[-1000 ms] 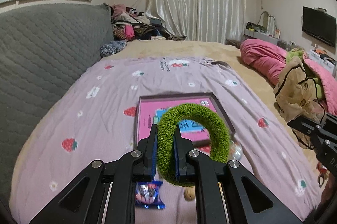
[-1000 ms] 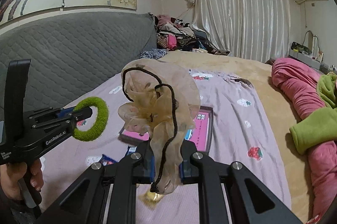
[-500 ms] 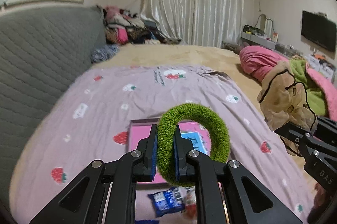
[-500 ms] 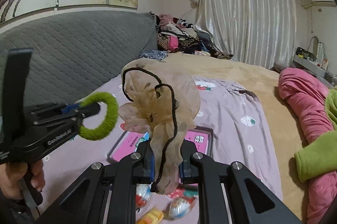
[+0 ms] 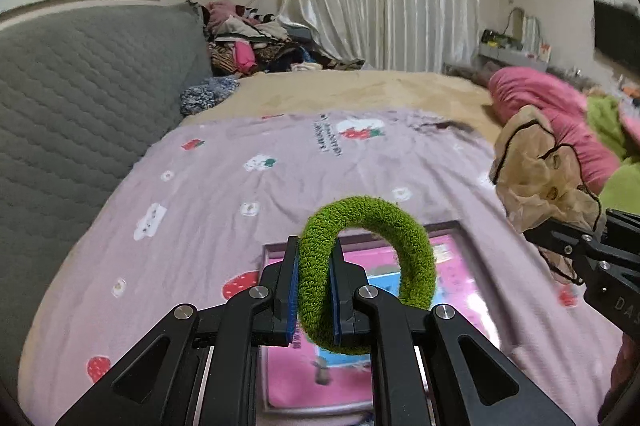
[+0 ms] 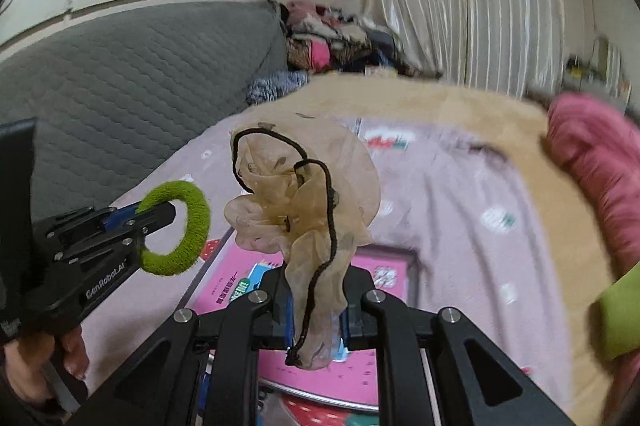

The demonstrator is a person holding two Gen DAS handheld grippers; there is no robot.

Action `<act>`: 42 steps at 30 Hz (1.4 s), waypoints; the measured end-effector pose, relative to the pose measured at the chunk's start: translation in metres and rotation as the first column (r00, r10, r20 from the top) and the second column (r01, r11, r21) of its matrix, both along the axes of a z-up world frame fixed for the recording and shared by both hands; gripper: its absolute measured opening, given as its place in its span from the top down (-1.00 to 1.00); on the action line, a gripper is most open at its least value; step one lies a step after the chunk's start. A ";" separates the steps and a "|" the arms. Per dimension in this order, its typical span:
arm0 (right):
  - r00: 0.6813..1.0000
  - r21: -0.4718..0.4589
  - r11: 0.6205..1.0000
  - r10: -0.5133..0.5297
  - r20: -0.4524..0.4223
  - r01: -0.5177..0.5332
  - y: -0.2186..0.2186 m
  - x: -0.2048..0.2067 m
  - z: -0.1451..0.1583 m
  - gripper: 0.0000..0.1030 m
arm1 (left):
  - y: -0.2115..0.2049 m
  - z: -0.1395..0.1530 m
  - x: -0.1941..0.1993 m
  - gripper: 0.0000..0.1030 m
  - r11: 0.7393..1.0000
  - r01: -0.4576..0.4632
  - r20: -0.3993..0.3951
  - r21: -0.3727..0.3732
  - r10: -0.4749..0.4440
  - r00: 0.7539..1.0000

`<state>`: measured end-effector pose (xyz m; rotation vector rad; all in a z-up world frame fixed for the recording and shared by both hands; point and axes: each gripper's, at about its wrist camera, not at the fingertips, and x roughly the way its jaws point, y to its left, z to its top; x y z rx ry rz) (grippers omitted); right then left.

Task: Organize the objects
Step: 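Carry the green ring and scrunchie over the pink book in the tray, then open the left tool to drop the ring while the right tool releases the scrunchie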

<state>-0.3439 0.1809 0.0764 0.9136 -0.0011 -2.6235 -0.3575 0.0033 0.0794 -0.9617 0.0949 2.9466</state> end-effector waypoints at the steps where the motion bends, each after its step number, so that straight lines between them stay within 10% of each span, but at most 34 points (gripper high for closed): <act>1: 1.000 -0.015 1.000 -0.004 0.026 0.005 0.000 -0.008 -0.009 0.69 | -0.001 -0.008 -0.005 0.76 1.000 -0.001 0.014 0.013 0.000 1.000; 21: 0.986 -0.011 0.996 -0.085 0.145 0.088 -0.005 -0.066 -0.115 0.68 | -0.010 -0.138 -0.093 0.76 0.996 -0.069 0.262 0.050 0.054 0.964; 34: 0.951 0.017 0.992 -0.121 0.286 0.121 0.001 -0.087 -0.151 0.60 | -0.005 -0.152 -0.105 0.75 0.996 -0.087 0.338 -0.002 0.082 0.938; 42: 0.940 0.036 0.994 -0.109 0.323 0.103 0.000 -0.090 -0.159 0.18 | -0.002 -0.154 -0.111 0.70 0.997 -0.075 0.370 -0.005 0.072 0.926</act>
